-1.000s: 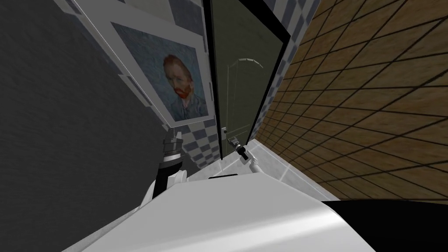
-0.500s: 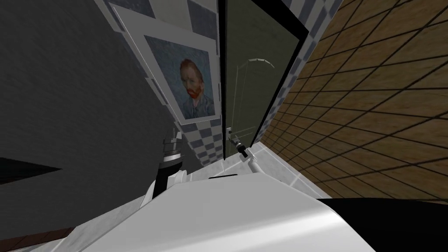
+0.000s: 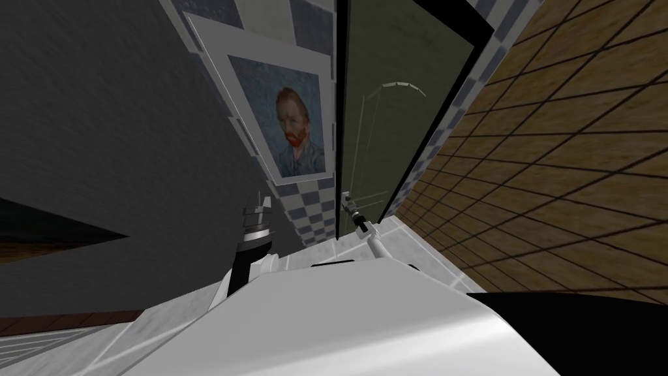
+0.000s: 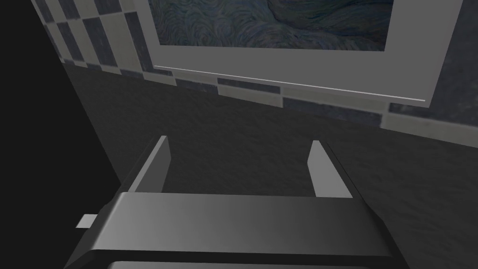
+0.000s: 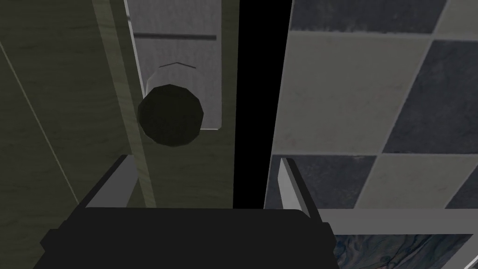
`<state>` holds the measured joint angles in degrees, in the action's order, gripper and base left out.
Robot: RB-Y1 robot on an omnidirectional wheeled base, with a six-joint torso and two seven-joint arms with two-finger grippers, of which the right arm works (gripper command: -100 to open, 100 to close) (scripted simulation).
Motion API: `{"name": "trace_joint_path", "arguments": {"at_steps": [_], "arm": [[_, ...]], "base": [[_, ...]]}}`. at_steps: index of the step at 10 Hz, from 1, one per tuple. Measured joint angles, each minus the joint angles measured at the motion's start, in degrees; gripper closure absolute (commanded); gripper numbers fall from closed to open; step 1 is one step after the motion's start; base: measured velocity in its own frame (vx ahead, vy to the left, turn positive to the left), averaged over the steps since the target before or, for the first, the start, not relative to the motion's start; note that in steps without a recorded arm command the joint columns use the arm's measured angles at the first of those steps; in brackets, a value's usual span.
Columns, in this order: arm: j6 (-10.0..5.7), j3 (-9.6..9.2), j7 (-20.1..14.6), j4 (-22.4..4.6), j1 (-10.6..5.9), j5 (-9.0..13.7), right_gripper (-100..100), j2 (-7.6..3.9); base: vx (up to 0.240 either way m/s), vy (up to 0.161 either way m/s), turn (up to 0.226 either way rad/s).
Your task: Pull the door open
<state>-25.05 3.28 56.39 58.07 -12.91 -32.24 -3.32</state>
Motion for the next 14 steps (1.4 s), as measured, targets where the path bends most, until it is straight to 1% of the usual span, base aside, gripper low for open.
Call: {"name": "trace_joint_path", "arguments": {"at_steps": [1,2,3,4,5,6,10,11,12,13,14], "arm": [[0.05,1.36,1.03,-1.24,-1.01,0.06,-100,0.97],[0.11,2.58,2.05,-2.17,-1.68,0.08,-100,2.0],[0.04,3.5,2.94,-3.24,-2.19,0.1,-100,3.06],[0.01,4.01,3.43,-4.36,-2.35,0.11,-100,3.82],[-0.09,3.86,3.51,-4.57,-2.18,0.07,100,4.1],[-0.07,4.03,3.48,-4.41,-2.22,0.11,100,3.85],[-0.12,3.95,3.43,-4.39,-2.17,0.1,100,3.87],[-0.12,3.96,3.43,-4.39,-2.16,0.1,-100,3.87],[0.1,3.66,3.33,-3.8,-1.91,-0.07,-100,2.95],[0.44,3.4,3.06,-3.55,-2.05,-0.17,-100,2.0],[0.61,3.35,3.04,-3.64,-2.31,-0.27,-100,1.51]], "base": [[0.135,-0.086,0.14],[0.122,-0.104,0.05],[0.114,-0.066,0.011],[0.019,-0.009,0.013],[-0.034,0.005,-0.034],[-0.017,-0.003,-0.022],[-0.003,0.001,0.008],[-0.124,0.044,0.053],[-0.185,0.062,0.014],[-0.198,0.032,-0.021],[-0.207,-0.007,-0.03]]}}
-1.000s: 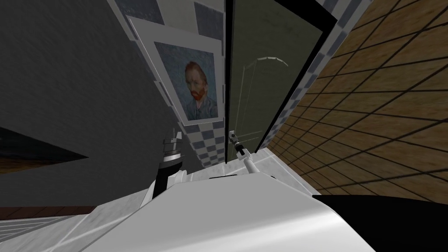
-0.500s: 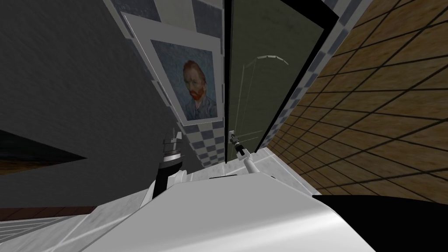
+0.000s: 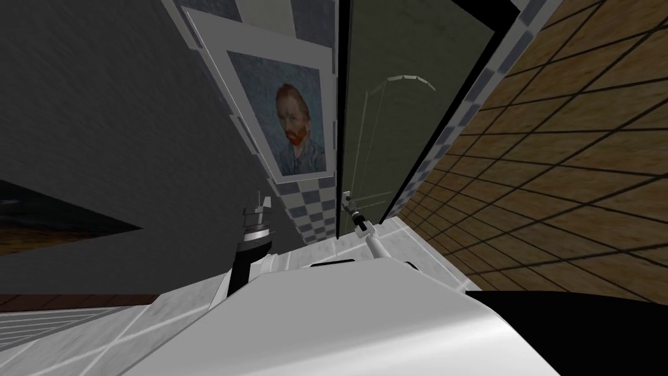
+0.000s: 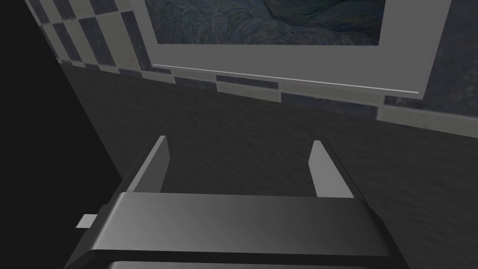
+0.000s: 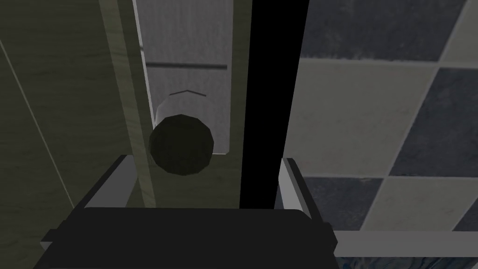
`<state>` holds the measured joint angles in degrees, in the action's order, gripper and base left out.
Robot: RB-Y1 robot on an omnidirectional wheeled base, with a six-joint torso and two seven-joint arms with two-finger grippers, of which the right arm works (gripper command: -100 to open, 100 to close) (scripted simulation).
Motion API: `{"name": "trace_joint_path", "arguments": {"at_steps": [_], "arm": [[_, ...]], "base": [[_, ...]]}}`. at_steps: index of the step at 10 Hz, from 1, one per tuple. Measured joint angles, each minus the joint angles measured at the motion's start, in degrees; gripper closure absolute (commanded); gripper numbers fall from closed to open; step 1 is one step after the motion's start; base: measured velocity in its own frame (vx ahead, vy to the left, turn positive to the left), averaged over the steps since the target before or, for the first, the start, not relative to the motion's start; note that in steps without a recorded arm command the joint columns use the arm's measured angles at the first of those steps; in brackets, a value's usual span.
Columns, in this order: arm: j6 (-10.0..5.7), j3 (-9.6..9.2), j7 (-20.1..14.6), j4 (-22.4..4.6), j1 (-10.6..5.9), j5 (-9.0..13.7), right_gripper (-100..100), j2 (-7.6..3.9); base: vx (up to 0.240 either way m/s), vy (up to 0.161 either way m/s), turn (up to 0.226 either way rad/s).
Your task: Pull the door open
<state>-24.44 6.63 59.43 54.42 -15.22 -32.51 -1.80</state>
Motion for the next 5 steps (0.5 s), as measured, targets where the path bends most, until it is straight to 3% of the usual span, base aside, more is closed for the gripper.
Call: {"name": "trace_joint_path", "arguments": {"at_steps": [3,4,5], "arm": [[0.34,-0.33,0.13,0.06,-0.47,-0.38,-100,-0.07],[0.56,-0.49,0.1,0.18,-0.64,-0.51,-100,0.49],[0.62,-0.51,0.09,0.2,-0.63,-0.53,-100,0.54]], "base": [[-0.189,-0.119,-0.045],[-0.073,-0.068,-0.001],[0.026,0.034,0.059]]}}
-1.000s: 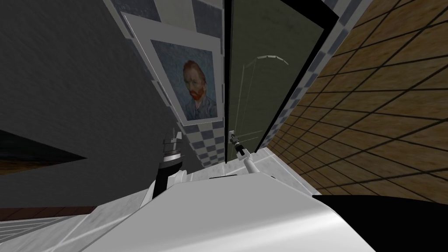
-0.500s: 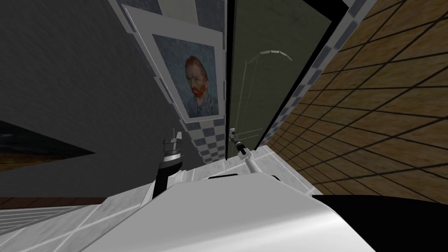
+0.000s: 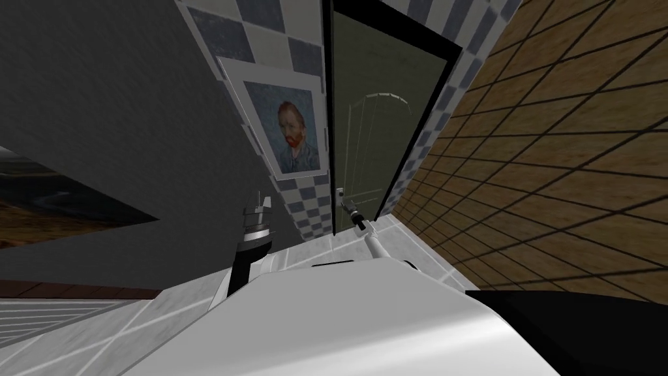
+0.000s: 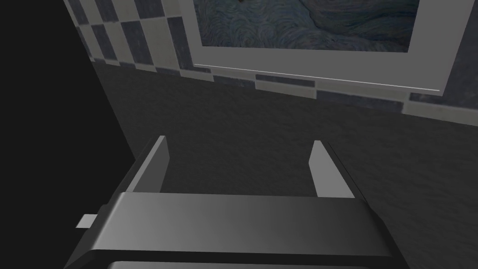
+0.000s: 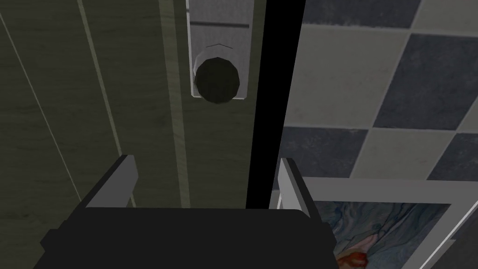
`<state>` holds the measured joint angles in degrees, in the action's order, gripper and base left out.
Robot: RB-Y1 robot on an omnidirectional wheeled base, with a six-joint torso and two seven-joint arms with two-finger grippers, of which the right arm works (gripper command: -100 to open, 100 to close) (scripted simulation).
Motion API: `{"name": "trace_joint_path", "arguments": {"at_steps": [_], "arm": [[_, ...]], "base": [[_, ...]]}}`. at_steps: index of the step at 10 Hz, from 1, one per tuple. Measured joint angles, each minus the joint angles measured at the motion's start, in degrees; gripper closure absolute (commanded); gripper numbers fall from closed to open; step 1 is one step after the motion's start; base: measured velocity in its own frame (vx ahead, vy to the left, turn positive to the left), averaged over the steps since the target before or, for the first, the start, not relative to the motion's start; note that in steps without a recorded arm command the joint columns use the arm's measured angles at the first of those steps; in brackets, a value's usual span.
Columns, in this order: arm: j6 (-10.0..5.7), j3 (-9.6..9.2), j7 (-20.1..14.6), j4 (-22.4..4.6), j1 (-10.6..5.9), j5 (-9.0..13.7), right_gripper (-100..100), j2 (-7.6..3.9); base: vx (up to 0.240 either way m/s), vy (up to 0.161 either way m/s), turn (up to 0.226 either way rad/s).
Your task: Pull the door open
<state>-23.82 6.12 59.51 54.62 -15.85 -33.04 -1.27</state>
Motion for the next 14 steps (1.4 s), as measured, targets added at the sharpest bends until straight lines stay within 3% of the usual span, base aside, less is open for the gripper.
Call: {"name": "trace_joint_path", "arguments": {"at_steps": [6,12,13,14], "arm": [[-2.64,5.3,-4.04,-0.8,-0.5,-6.97,-100,-0.84],[-4.94,10.16,-8.14,-1.13,-0.83,-13.71,-100,1.01],[-5.01,10.24,-8.26,-1.13,-0.86,-13.81,100,1.05],[-4.96,10.21,-8.2,-1.12,-0.86,-13.74,100,1.0]], "base": [[0.1,0.081,0.038],[0.145,-0.001,-0.001],[-0.012,0.001,0.0],[-0.028,0.0,-0.009]]}}
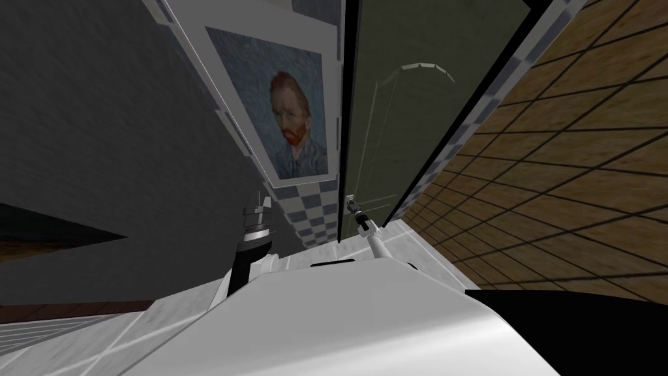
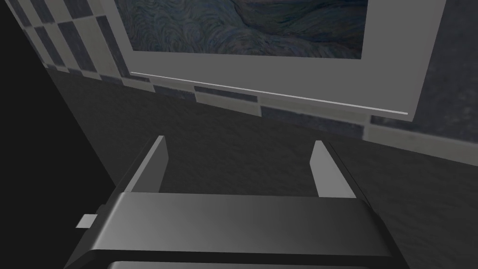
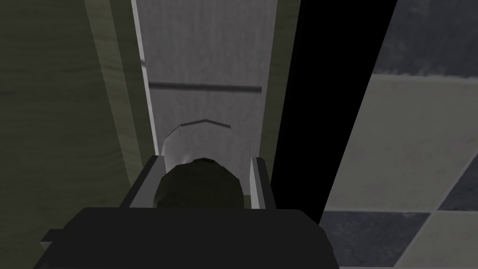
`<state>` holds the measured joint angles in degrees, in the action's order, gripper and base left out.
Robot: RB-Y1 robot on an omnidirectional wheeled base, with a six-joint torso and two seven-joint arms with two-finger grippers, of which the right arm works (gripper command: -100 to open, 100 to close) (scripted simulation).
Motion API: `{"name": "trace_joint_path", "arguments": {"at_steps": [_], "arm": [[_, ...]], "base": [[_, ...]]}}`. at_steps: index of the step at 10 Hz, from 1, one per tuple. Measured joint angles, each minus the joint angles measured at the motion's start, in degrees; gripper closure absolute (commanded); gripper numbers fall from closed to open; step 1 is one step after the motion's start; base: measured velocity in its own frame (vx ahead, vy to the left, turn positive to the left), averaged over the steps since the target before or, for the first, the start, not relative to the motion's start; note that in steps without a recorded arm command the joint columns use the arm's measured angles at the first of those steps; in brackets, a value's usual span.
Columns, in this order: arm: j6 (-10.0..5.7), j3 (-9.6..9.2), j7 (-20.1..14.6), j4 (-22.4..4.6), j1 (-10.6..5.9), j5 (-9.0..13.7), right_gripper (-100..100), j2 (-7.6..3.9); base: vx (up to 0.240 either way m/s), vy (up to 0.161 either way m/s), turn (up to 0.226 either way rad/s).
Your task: Pull the door open
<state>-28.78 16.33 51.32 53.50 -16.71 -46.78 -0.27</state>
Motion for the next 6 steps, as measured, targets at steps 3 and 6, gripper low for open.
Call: {"name": "trace_joint_path", "arguments": {"at_steps": [3,6], "arm": [[0.17,0.08,0.05,-0.05,0.06,0.04,100,-0.14],[0.25,0.08,-0.65,-0.25,0.11,0.52,100,-0.35]], "base": [[-0.016,0.0,-0.001],[-0.015,-0.007,0.038]]}}
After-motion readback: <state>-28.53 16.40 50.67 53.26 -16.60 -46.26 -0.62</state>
